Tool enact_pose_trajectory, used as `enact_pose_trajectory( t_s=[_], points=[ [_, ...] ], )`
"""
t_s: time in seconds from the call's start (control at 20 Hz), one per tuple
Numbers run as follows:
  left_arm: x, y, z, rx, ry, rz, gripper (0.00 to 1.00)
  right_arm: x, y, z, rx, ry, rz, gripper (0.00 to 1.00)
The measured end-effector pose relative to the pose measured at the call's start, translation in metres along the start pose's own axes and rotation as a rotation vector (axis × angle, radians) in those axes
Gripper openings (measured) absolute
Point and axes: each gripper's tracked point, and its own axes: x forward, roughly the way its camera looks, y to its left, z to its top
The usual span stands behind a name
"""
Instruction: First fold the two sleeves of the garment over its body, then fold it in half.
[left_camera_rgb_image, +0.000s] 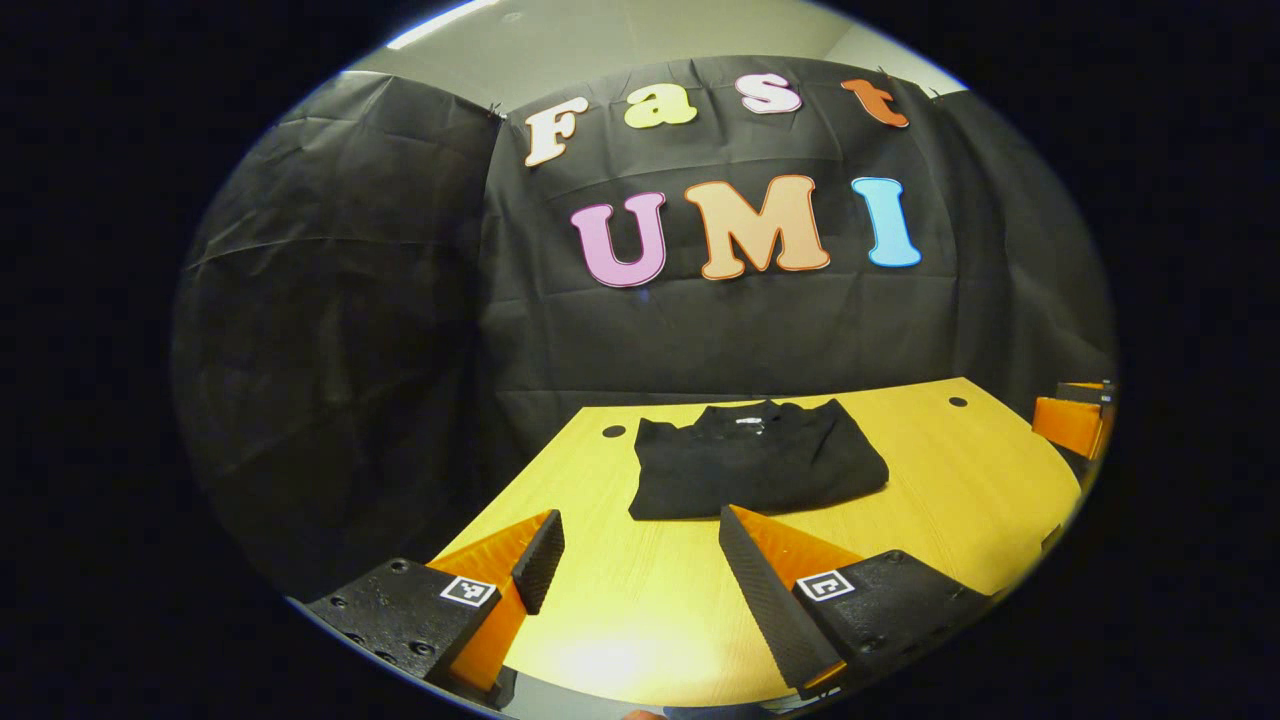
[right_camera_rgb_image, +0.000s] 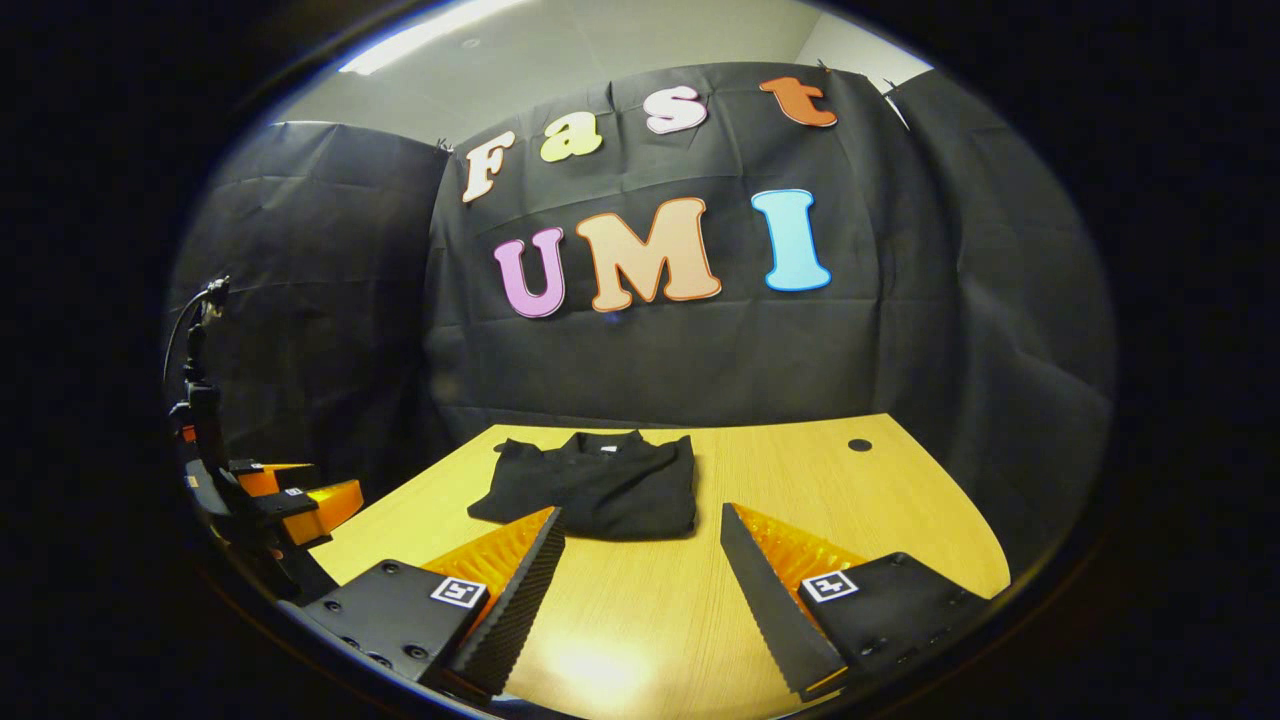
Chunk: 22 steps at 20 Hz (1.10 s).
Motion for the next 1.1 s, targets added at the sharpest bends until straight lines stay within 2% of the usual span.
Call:
enact_pose_trajectory(
  t_s=[0.05,0.1,0.5,0.55,0.6,0.65,1.1],
  points=[
    [-0.002,0.000,0.000,-0.006,0.001,0.005,0.93,-0.003,-0.001,-0.004,-0.006,0.006,-0.002,0.95],
    [-0.002,0.000,-0.003,-0.011,0.003,0.010,0.93,-0.004,-0.003,-0.009,-0.010,0.015,-0.003,0.98],
    [0.000,0.003,-0.003,-0.018,0.012,0.019,0.93,-0.009,-0.011,-0.019,0.034,0.041,-0.007,0.98],
    [0.001,0.003,-0.004,-0.016,0.016,0.016,0.97,-0.009,-0.013,-0.019,0.035,0.040,-0.010,0.98],
    [0.002,0.003,-0.004,-0.015,0.018,0.013,0.93,-0.009,-0.013,-0.019,0.039,0.040,-0.011,0.98],
    [0.003,0.003,-0.006,-0.017,0.023,0.010,0.93,-0.009,-0.013,-0.019,0.044,0.042,-0.011,0.98],
    [0.022,-0.010,0.000,-0.020,0.024,-0.071,0.93,-0.008,-0.021,-0.010,0.065,0.018,-0.088,0.98]
  ],
)
